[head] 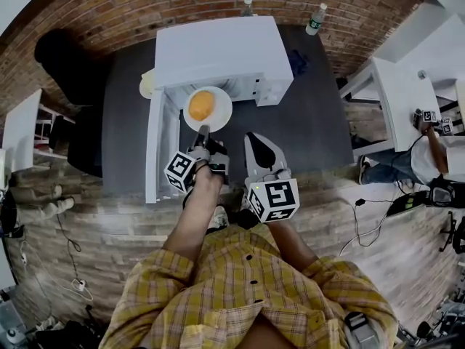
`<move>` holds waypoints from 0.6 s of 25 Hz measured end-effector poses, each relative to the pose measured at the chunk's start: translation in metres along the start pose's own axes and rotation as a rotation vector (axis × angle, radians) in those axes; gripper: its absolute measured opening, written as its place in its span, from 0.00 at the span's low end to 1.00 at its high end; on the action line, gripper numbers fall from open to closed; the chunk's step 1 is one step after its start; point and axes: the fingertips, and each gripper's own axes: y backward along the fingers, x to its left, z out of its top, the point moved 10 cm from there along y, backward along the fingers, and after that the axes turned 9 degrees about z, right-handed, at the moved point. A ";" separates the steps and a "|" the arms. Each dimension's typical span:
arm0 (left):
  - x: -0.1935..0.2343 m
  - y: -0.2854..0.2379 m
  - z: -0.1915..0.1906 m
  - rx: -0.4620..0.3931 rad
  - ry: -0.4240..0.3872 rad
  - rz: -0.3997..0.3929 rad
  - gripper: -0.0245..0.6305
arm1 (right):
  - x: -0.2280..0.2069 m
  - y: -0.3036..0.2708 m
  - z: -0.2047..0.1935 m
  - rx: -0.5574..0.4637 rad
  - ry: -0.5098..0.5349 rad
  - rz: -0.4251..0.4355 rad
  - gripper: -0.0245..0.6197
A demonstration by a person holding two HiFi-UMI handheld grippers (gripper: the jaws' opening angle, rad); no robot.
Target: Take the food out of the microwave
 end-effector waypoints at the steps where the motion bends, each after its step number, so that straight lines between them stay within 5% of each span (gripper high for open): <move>1: -0.004 0.004 -0.001 0.003 -0.014 0.000 0.06 | 0.002 0.001 0.001 -0.004 -0.001 0.000 0.04; 15: -0.055 0.042 -0.002 0.027 -0.068 -0.058 0.06 | 0.017 -0.005 0.011 -0.016 -0.002 0.036 0.04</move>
